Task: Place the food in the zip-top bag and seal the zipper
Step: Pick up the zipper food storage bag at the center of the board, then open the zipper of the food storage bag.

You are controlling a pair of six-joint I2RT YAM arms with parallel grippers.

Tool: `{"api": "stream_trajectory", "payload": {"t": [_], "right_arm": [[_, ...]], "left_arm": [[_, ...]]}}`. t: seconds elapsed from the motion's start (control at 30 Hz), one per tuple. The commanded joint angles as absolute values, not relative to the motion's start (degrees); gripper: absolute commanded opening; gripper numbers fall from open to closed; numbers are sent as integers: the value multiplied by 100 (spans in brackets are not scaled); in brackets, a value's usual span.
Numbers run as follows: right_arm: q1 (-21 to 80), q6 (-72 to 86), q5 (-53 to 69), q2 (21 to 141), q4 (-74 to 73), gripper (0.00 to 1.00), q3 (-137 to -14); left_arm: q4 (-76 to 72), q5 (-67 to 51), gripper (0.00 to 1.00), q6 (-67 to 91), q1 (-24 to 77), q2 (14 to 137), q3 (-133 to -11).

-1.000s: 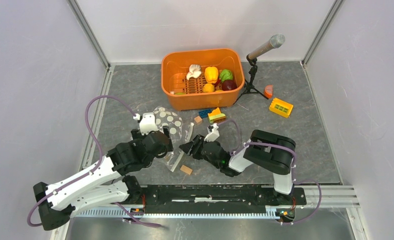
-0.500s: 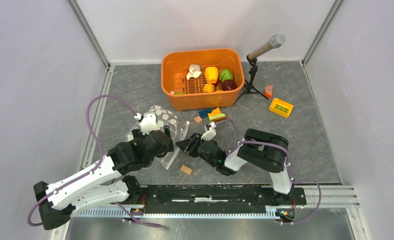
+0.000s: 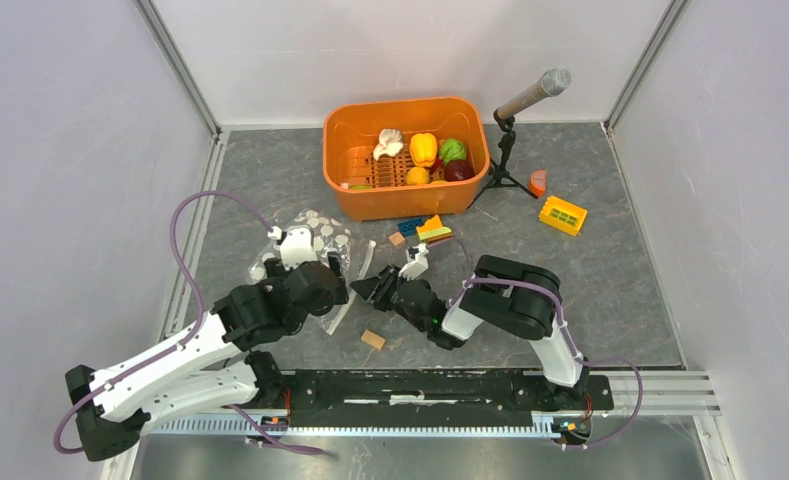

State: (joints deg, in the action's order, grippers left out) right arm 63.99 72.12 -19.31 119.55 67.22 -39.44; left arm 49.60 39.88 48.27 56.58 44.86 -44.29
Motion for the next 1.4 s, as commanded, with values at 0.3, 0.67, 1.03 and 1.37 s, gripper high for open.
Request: {"api": "stream_trajectory", "payload": {"t": [0.3,0.67,1.03,1.37], "right_arm": [[6267,5763,-1588,10248,7020,0,-3081],[6218,4716,-2429,6927,4569,0,-1716],[6196,4339,-2836,5604,2874,0,-2188],[6196,4279,-2565,5600,2831,0,-2680]], "left_arm": [[4728,3315,96,3887,5634,4387,-4719],[3595,2344,87,2785,6781,5364,-5733],[3831,4467,88,2952,8118,6507,-6390],[3895,4965,88,3086,8483,7083,-6425]]}}
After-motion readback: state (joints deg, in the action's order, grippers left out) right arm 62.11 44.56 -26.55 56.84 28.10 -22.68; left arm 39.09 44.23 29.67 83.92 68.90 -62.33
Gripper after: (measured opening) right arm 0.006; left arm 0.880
